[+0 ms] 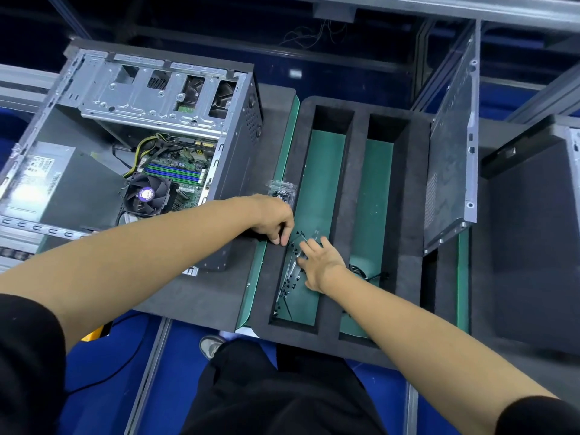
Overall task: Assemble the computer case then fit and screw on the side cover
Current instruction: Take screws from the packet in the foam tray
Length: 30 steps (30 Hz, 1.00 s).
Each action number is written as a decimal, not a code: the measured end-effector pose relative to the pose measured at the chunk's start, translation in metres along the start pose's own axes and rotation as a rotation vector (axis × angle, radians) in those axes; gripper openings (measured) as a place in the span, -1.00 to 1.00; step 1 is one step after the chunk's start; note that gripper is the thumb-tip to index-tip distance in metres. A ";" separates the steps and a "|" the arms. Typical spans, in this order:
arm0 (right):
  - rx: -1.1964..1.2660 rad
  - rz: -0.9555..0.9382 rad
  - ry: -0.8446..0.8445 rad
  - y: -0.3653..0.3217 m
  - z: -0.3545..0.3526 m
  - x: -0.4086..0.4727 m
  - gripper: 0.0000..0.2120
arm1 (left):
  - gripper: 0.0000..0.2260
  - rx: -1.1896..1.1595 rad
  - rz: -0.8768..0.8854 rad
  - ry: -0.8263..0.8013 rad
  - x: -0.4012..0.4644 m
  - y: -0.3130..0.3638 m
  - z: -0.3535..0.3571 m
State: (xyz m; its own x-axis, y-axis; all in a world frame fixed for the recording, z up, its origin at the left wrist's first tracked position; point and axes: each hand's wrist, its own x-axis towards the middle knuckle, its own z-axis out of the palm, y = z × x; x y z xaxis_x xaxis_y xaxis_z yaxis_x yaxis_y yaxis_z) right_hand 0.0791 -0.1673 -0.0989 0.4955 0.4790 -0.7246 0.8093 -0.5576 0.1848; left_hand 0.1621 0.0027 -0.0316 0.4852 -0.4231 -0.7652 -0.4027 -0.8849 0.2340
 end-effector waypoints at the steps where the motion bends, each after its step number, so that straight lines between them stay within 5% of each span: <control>1: 0.009 0.014 0.019 0.001 -0.001 -0.001 -0.41 | -0.88 -0.001 0.002 -0.004 0.000 0.000 0.000; 5: 0.049 -0.038 0.101 0.003 -0.002 -0.008 -0.45 | -0.88 0.005 0.002 -0.008 0.001 0.000 0.000; 10: 0.067 -0.413 0.062 -0.001 0.001 -0.011 -0.50 | -0.88 -0.013 -0.002 -0.007 0.001 0.001 0.002; 14: -0.040 -0.372 -0.076 -0.012 0.005 -0.004 -0.42 | -0.88 -0.018 -0.001 0.000 0.002 0.000 0.004; 20: -0.009 -0.225 -0.061 0.007 -0.005 0.003 -0.41 | -0.89 -0.007 0.017 0.000 0.003 0.001 0.004; 23: 0.120 -0.334 0.024 0.006 -0.004 -0.002 -0.49 | -0.89 0.012 0.028 0.002 0.004 0.001 0.004; 30: 0.041 -0.462 -0.157 -0.031 0.014 -0.004 -0.47 | -0.89 0.022 0.029 -0.009 0.007 0.000 0.006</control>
State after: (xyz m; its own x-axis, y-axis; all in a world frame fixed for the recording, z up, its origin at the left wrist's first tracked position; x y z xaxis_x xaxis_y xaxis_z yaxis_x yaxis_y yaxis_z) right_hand 0.0474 -0.1609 -0.1107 0.0310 0.5765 -0.8165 0.9186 -0.3383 -0.2040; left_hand 0.1610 0.0013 -0.0406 0.4660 -0.4464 -0.7639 -0.4334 -0.8679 0.2427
